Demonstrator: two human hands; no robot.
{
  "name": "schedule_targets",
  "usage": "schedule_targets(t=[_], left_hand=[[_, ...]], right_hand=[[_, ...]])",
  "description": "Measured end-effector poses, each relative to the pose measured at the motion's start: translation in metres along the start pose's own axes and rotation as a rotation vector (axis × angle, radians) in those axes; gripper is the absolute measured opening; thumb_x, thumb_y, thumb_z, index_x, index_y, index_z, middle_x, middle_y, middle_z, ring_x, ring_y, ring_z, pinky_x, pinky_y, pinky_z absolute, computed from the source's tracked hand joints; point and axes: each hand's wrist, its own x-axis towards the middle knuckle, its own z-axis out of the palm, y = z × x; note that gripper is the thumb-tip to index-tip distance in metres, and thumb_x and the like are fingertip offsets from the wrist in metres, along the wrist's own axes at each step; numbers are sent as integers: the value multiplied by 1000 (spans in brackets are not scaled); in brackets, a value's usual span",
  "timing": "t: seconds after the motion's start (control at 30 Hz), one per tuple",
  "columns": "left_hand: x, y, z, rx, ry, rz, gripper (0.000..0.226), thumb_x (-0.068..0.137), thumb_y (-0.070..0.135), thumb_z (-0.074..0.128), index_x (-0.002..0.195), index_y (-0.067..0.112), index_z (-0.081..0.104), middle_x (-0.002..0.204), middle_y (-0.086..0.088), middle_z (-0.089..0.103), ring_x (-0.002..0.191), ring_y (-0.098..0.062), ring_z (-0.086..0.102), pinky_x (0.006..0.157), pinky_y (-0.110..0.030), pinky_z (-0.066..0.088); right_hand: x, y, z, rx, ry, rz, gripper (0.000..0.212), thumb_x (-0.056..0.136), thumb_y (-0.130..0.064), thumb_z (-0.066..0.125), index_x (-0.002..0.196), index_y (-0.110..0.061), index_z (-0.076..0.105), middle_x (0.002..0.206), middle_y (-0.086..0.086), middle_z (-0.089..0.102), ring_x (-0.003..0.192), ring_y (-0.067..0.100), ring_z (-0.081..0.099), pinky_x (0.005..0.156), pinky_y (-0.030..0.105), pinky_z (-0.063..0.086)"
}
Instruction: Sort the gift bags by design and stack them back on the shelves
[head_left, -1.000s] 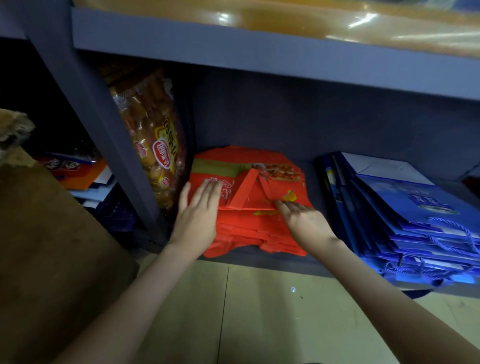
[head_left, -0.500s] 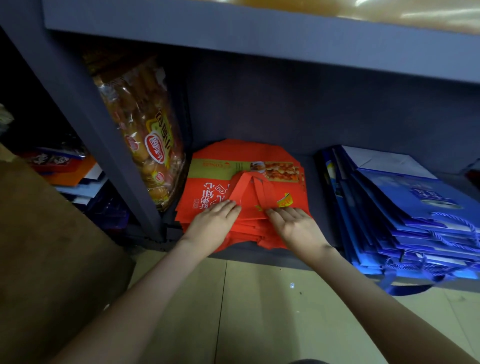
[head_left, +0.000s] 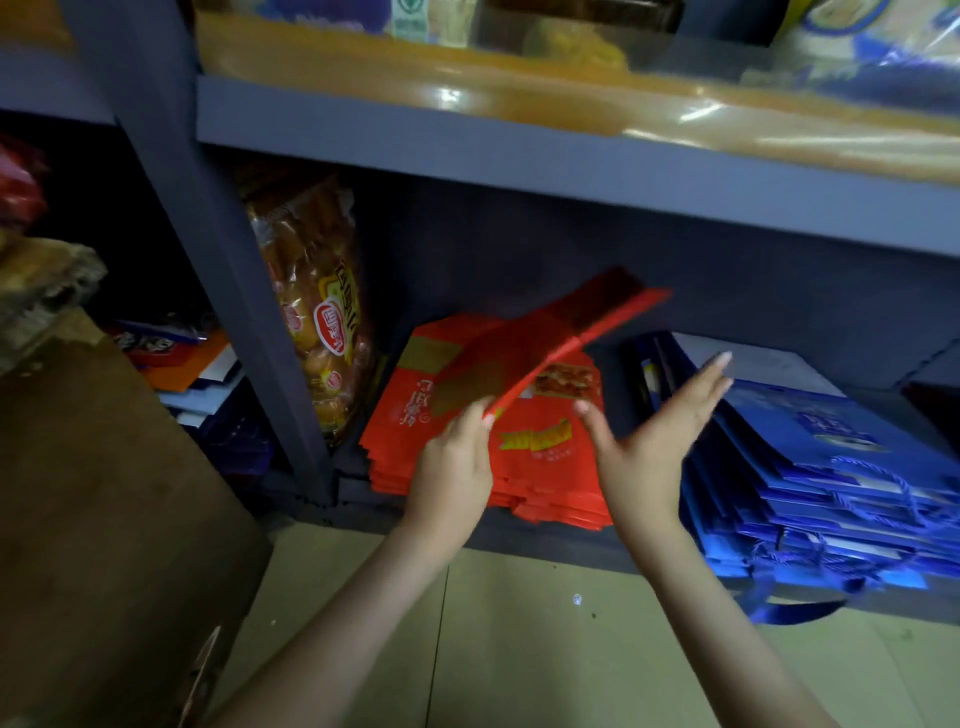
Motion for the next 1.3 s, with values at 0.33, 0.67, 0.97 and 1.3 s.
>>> schedule_targets(t=[0.33,0.67,0.97,1.3], left_hand=[[6,19,-7,-1543,-81,-997,30,102,16,34,121,11,58,112,-13,69,101,-28,67,86,-45,50],[3,0,-15,-1576,-196,-944,29,92,1,42,111,10,62,108,-4,70,96,-14,68,77,-30,57],[-30,-44,6,412,-160,16,31,88,37,58,101,9,64,91,-7,67,82,-29,63,71,-35,47],[-11,-97,24,810,-719,425,109,72,78,46,151,8,16,156,-11,18,145,-26,16,117,-47,-2]], right_hand=[[-16,-15,27,-195,-995,-179,99,76,-67,57,147,-47,-8,158,-2,-21,142,18,-26,117,53,1],[-30,-9,23,-622,-788,-729,108,67,-1,61,152,-15,-4,156,20,16,144,33,11,111,58,26],[-3,62,31,-827,-1122,-603,87,96,-5,44,142,-34,-24,161,-2,-4,148,19,-5,116,49,-3],[8,73,26,-807,-1310,-512,79,94,-55,43,148,-41,-12,159,-10,-10,146,16,-15,116,46,-9]])
